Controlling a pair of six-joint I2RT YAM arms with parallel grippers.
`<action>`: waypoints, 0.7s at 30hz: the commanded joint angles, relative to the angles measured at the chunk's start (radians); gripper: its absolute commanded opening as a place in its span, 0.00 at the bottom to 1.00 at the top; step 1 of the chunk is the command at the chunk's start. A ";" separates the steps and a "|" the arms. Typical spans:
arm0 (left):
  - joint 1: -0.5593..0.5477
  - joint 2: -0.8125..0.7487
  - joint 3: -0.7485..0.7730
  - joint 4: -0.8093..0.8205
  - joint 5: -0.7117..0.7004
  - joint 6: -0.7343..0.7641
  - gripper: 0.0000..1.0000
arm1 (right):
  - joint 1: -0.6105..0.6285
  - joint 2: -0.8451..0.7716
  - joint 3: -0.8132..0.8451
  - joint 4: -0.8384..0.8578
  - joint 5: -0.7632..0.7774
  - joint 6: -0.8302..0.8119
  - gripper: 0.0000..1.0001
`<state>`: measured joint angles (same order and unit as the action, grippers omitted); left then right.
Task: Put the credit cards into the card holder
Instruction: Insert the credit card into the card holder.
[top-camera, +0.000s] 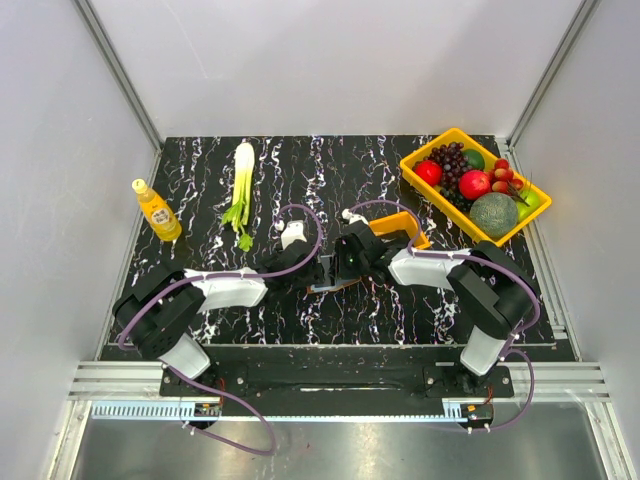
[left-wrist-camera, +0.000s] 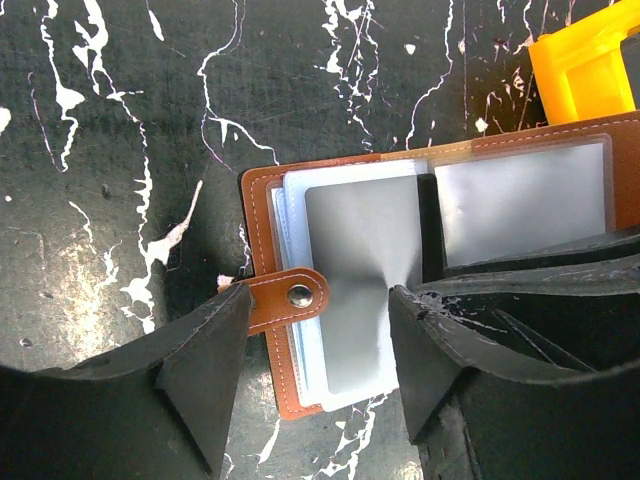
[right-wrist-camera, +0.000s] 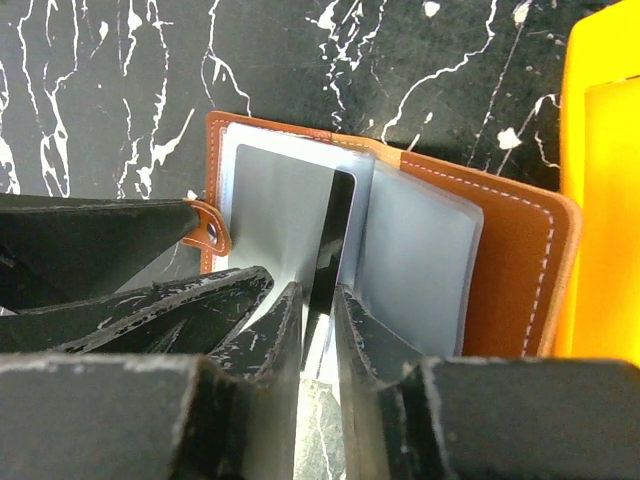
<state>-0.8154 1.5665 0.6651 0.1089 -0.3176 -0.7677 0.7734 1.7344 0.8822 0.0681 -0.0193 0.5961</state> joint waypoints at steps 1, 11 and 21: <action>0.007 0.052 -0.048 -0.152 0.055 -0.004 0.62 | 0.015 -0.021 0.020 0.056 -0.085 -0.010 0.25; 0.007 0.041 -0.053 -0.153 0.051 -0.002 0.61 | 0.023 0.007 0.037 0.025 -0.065 -0.007 0.30; 0.009 0.023 -0.070 -0.138 0.054 -0.004 0.58 | 0.023 0.043 0.093 -0.036 -0.082 -0.013 0.23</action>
<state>-0.8131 1.5597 0.6510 0.1230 -0.3172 -0.7677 0.7746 1.7435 0.9058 0.0429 -0.0643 0.5831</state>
